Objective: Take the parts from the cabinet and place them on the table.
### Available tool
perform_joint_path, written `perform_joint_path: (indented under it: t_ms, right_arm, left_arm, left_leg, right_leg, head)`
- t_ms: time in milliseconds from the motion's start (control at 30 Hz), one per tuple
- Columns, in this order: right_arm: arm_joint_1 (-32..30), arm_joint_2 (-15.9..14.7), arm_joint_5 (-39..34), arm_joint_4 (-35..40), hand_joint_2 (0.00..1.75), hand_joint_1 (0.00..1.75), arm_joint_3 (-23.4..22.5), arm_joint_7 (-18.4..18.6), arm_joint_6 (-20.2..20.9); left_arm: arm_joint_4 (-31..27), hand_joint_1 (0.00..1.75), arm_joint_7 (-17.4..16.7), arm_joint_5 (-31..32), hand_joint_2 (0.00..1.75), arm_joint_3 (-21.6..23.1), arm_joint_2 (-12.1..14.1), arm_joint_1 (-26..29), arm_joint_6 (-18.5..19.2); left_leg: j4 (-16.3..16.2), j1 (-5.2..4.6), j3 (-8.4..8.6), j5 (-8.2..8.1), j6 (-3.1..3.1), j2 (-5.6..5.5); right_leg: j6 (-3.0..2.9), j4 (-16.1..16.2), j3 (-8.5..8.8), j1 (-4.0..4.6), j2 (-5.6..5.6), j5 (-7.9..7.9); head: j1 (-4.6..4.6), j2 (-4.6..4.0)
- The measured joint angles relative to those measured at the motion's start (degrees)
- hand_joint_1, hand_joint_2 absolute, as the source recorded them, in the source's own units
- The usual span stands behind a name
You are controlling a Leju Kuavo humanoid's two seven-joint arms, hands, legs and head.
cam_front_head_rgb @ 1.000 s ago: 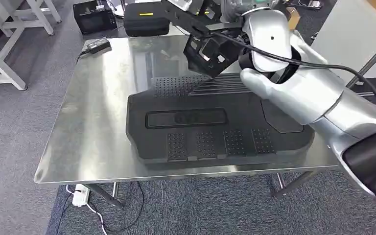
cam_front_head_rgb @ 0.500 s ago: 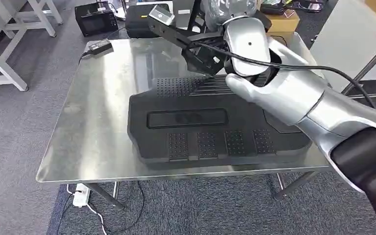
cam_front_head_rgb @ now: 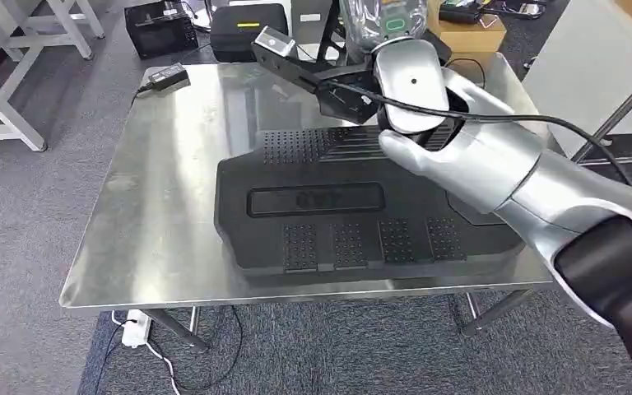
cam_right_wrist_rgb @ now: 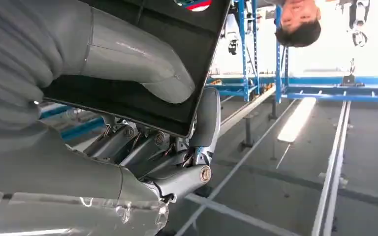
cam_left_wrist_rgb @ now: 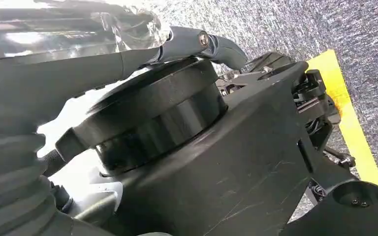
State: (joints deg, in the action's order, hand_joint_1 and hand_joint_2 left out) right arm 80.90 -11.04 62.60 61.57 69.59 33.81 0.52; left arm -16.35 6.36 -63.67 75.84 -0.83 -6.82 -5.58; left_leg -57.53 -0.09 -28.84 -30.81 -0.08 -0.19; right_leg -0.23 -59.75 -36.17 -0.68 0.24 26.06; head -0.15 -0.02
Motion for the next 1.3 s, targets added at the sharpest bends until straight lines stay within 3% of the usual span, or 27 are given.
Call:
perform_joint_path:
  t_ms: [300, 333, 500, 533, 1167, 1300]
  right_arm:
    - [-0.3, 1.0, 0.4, -1.1, 1.75, 1.75, 0.9, -0.1, 0.3]
    - [-0.3, 1.1, 0.4, -1.3, 0.00, 0.00, 1.0, -0.1, 0.3]
    - [-0.3, 1.7, 0.8, -2.2, 0.00, 0.00, 1.3, -0.2, 0.0]
    - [-0.4, 1.8, 0.7, -2.3, 0.00, 0.00, 1.3, -0.2, -0.1]
    - [-0.6, 1.7, 0.0, -3.9, 0.00, 0.00, 1.3, -0.3, 0.3]
    - [-0.6, 1.7, -3.7, -4.4, 0.00, 0.00, 1.3, -0.3, 5.6]
  left_arm:
    - [0.0, 0.00, 0.0, 0.0, 1.75, 0.0, 0.0, 0.0, 0.0]
    - [0.0, 0.00, 0.0, 0.0, 1.75, 0.0, 0.0, 0.0, 0.0]
    - [0.0, 0.00, 0.0, 0.1, 1.75, 0.0, 0.3, 0.0, 1.3]
    - [0.0, 0.00, 0.0, 0.0, 0.00, 0.0, 0.3, 0.0, 1.6]
    - [0.0, 0.00, -0.2, -0.1, 0.00, 0.0, 0.6, -0.1, 2.0]
    - [0.0, 0.00, -0.2, -0.2, 0.00, 0.0, 0.6, -0.1, 2.0]
  left_leg:
    - [0.0, 0.00, -0.03, 0.00, 0.00, -0.02]
    - [0.0, 0.00, -0.03, 0.00, 0.00, -0.02]
    - [0.0, 0.00, -0.05, 0.00, 0.00, -0.02]
    - [0.0, 0.00, -0.05, 0.00, 0.00, -0.02]
    - [0.0, -0.01, -0.05, 0.00, 0.00, -0.02]
    - [0.0, -0.01, -0.05, 0.00, 0.00, -0.02]
  right_leg:
    - [0.00, 0.0, -0.01, 0.00, -0.01, 0.00]
    - [0.00, 0.0, -0.01, 0.00, -0.01, 0.00]
    - [0.00, 0.0, -0.03, 0.00, 0.00, 0.00]
    - [0.00, 0.0, -0.04, 0.00, 0.00, 0.00]
    - [0.00, 0.0, -0.05, 0.00, 0.00, 0.00]
    - [0.00, 0.0, -0.05, 0.00, 0.00, 0.00]
  head:
    - [0.07, 0.00]
    - [0.04, 0.00]
    - [0.02, 0.00]
    - [0.04, 0.00]
    - [0.07, 0.00]
    - [0.09, 0.00]
